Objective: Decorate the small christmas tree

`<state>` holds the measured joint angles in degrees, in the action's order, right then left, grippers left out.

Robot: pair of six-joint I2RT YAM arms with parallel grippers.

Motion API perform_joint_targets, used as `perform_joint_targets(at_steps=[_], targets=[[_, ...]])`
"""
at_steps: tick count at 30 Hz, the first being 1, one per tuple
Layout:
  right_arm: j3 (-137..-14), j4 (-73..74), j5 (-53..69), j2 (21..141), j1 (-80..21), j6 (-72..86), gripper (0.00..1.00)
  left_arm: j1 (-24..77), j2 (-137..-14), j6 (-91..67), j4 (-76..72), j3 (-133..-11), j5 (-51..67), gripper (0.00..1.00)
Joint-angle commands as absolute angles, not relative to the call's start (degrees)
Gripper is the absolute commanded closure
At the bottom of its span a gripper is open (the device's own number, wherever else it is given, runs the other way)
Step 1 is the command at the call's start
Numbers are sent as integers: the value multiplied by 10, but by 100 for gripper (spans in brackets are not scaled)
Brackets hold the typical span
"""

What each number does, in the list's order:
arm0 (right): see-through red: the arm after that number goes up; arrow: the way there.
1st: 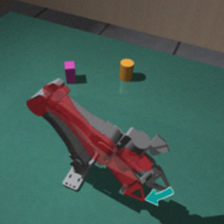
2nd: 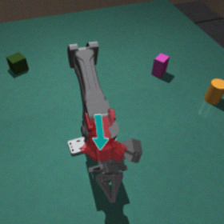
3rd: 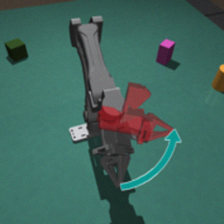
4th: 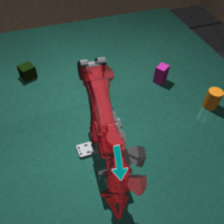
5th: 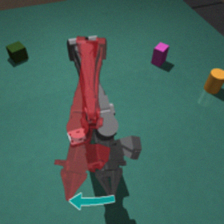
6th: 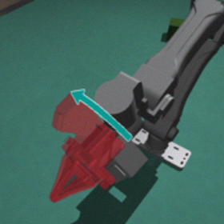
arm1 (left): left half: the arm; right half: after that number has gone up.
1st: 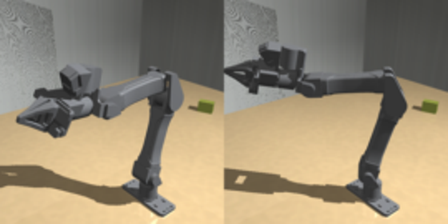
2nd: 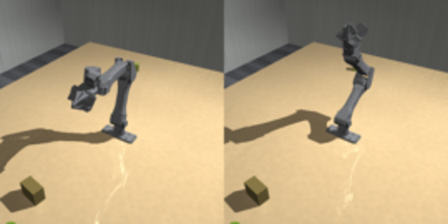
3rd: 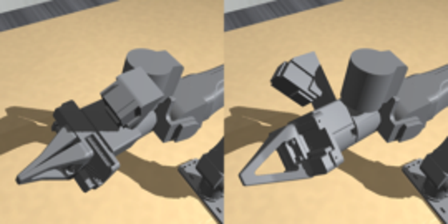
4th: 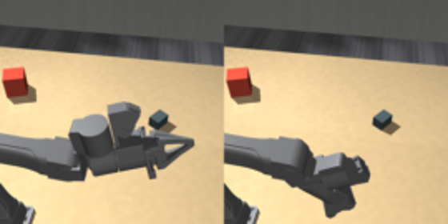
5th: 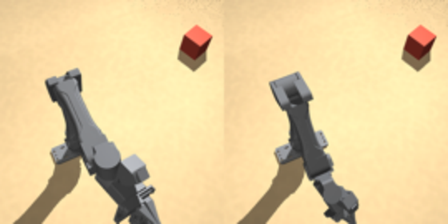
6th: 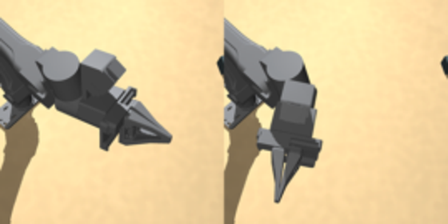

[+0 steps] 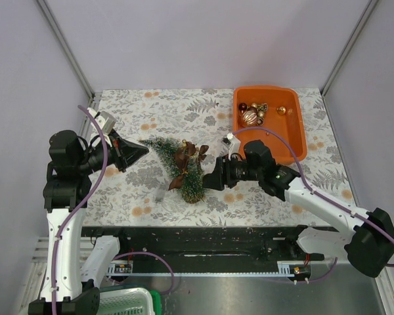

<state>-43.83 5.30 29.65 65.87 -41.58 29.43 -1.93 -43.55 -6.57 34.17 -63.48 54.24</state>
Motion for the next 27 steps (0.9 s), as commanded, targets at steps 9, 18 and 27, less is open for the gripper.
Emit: perform_joint_targets(at_steps=[9,18,27], targets=[[-587,91,308,683,-426,241,83,-18,-423,-76,311,-647,548,100],[-582,86,303,700,-425,236,84,-18,-421,-73,311,-643,549,100],[-526,86,301,673,-425,243,84,-18,-423,-72,311,-642,550,100]])
